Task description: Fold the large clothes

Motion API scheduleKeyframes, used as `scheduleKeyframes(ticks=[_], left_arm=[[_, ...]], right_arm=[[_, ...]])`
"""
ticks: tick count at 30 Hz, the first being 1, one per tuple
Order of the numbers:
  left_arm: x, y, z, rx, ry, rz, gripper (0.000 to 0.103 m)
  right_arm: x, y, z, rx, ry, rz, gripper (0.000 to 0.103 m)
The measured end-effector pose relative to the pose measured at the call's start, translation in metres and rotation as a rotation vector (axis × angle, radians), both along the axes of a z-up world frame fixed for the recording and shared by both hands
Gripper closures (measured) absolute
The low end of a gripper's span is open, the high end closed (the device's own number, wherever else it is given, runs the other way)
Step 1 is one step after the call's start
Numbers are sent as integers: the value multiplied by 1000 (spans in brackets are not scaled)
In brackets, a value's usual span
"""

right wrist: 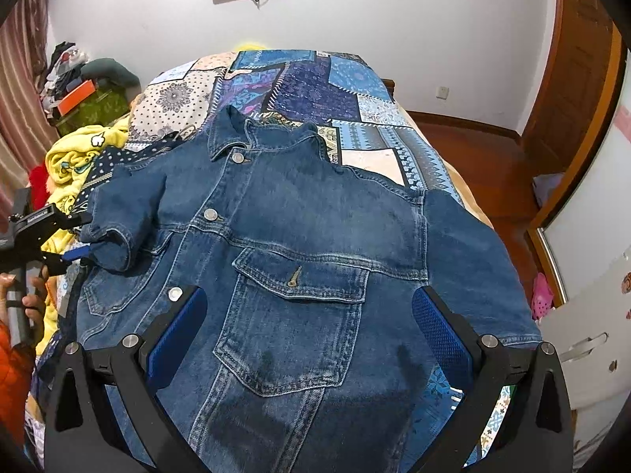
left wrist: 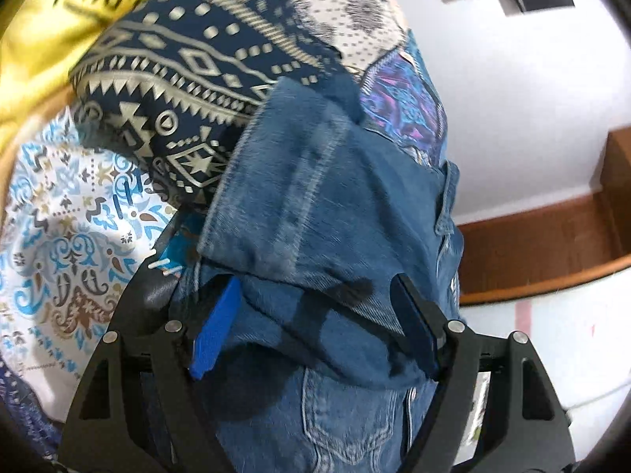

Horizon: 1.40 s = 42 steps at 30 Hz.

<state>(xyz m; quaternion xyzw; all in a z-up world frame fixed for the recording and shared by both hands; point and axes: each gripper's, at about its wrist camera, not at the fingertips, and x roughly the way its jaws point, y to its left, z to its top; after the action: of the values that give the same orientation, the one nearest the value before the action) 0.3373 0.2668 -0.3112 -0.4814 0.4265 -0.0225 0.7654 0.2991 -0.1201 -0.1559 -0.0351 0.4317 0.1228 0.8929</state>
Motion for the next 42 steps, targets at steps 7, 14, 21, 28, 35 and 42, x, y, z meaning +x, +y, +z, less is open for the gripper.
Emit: scheduleKeyframes(ticks=[7, 14, 21, 28, 35, 42], left_arm=[[21, 5, -5, 59, 16, 43, 36], [27, -9, 46, 485, 1, 73, 84], [33, -41, 142, 689, -180, 53, 85], [46, -129, 238, 806, -430, -31, 87], [77, -239, 270, 827, -570, -198, 95], [104, -336, 208, 812, -500, -413, 96]], right_arm=[[3, -2, -3, -11, 10, -7, 0], [3, -6, -2, -14, 1, -11, 0], [2, -18, 3, 0, -18, -26, 0], [-2, -42, 12, 42, -50, -62, 0], [-3, -84, 15, 109, -60, -142, 0], [-7, -124, 11, 135, -48, -217, 0]])
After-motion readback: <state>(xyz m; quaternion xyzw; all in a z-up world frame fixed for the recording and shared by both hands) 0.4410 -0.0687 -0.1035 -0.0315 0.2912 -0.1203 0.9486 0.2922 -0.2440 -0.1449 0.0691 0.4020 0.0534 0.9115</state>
